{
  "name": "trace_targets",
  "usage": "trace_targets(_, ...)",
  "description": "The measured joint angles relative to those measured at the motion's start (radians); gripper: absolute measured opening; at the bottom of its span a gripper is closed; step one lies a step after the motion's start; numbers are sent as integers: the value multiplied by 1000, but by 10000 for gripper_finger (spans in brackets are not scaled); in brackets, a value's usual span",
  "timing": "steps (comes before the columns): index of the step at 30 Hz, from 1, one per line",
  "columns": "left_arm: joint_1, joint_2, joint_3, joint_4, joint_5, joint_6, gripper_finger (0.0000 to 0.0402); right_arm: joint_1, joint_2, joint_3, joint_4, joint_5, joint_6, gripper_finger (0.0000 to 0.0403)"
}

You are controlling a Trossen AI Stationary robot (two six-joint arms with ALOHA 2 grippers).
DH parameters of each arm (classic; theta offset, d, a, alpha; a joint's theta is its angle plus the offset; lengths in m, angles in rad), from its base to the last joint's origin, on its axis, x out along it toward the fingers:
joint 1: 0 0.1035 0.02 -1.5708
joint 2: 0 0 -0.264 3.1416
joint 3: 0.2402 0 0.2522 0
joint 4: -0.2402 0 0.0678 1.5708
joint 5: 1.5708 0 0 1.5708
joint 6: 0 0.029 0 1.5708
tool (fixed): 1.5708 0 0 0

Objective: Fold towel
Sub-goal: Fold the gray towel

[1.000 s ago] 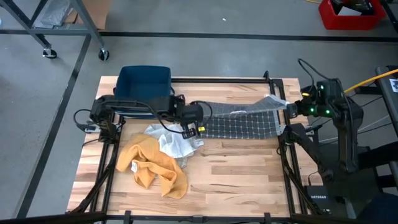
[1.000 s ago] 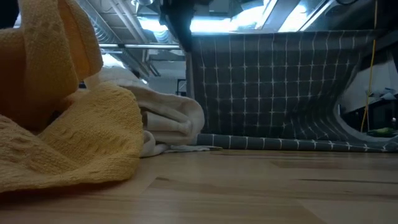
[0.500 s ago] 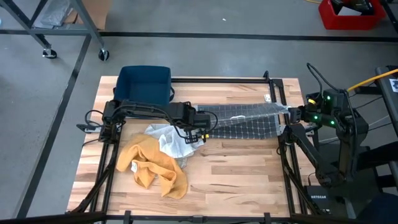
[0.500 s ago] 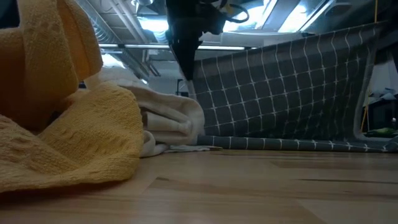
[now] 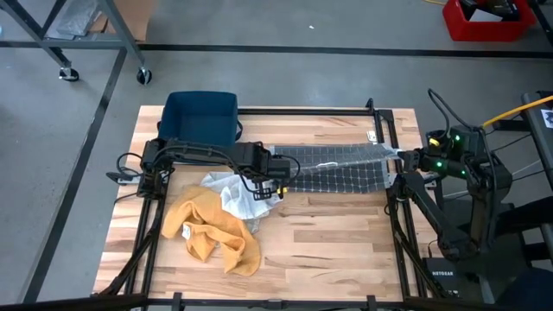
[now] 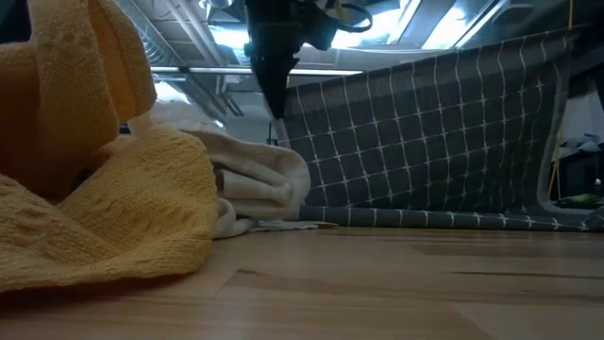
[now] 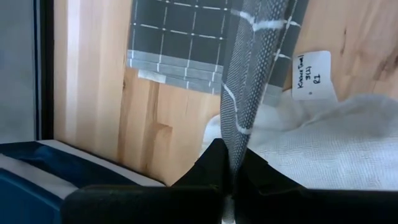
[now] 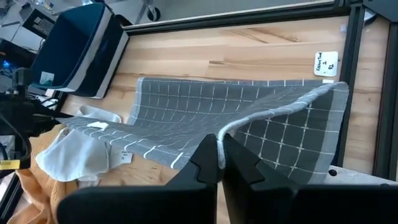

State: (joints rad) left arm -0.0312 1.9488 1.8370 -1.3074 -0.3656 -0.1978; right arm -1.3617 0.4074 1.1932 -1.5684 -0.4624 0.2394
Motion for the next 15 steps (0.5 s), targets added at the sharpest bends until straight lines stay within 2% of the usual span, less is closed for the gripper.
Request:
trace_targets(4,1,0,-1,25,0,1,0,0,-67,-89,-2,9,-1,6)
trace_targets(10,1,0,-1,60,30,-4,0,0,-172,-300,-4,8,-1,6)
trace_targets(15,1,8,-3,63,54,-45,0,0,-218,-402,-3,6,-12,6)
